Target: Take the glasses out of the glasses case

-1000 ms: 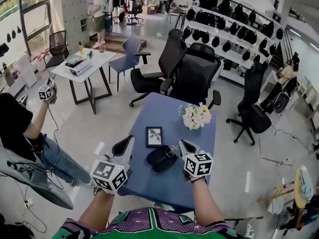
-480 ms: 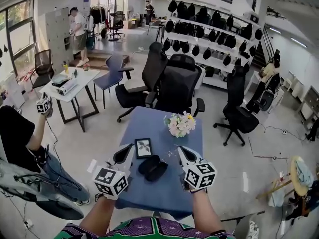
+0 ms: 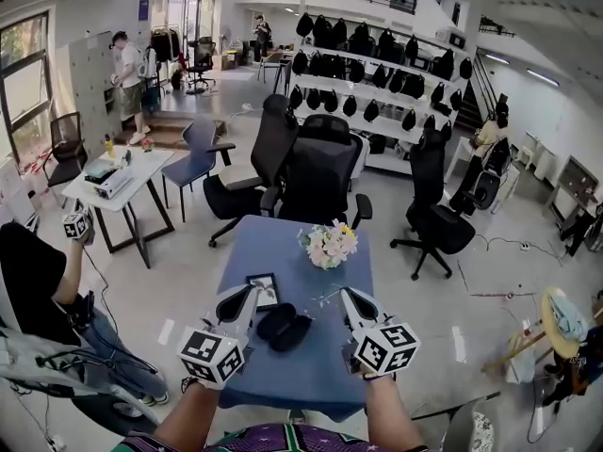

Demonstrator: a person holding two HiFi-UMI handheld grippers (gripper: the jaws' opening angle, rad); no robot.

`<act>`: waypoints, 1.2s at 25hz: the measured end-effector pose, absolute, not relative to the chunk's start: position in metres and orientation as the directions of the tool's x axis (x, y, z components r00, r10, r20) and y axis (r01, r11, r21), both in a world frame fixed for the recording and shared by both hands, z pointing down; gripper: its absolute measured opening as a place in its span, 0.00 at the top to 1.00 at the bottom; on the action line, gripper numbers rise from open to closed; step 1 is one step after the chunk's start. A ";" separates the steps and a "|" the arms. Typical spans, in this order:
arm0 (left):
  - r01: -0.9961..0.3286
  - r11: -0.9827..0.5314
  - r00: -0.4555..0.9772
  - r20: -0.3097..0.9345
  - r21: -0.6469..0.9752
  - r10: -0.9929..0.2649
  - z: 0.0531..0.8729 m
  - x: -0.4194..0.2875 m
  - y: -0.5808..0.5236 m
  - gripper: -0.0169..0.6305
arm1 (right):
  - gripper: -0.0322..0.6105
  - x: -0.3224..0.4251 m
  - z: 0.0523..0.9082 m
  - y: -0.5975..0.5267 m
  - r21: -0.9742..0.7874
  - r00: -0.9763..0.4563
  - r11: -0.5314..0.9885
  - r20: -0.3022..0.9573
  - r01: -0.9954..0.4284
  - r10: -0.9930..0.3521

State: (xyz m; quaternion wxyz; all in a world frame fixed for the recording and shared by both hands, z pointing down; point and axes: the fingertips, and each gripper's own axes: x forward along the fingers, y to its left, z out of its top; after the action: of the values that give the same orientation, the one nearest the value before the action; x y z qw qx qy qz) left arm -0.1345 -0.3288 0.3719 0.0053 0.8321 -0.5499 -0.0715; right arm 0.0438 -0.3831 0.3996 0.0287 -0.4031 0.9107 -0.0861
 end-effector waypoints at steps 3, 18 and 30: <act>-0.915 -0.397 0.387 -0.117 0.075 -0.914 0.368 -0.140 -0.325 0.95 | 0.95 0.048 0.387 -0.379 -0.170 -0.654 0.646 -0.010 -0.744 -0.756; -0.929 -0.365 0.354 -0.138 0.067 -0.925 0.359 -0.168 -0.321 0.95 | 0.95 0.043 0.358 -0.382 -0.126 -0.605 0.610 -0.076 -0.783 -0.793; -0.937 -0.340 0.326 -0.146 0.077 -0.934 0.357 -0.183 -0.322 0.95 | 0.95 0.034 0.357 -0.386 -0.113 -0.602 0.607 -0.078 -0.786 -0.794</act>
State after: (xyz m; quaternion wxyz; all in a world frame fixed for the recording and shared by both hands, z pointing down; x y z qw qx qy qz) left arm -0.1828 -0.3217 0.3573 -0.0108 0.8143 -0.5745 -0.0820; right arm 0.0337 -0.3864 0.3565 0.0600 -0.4418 0.8945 -0.0337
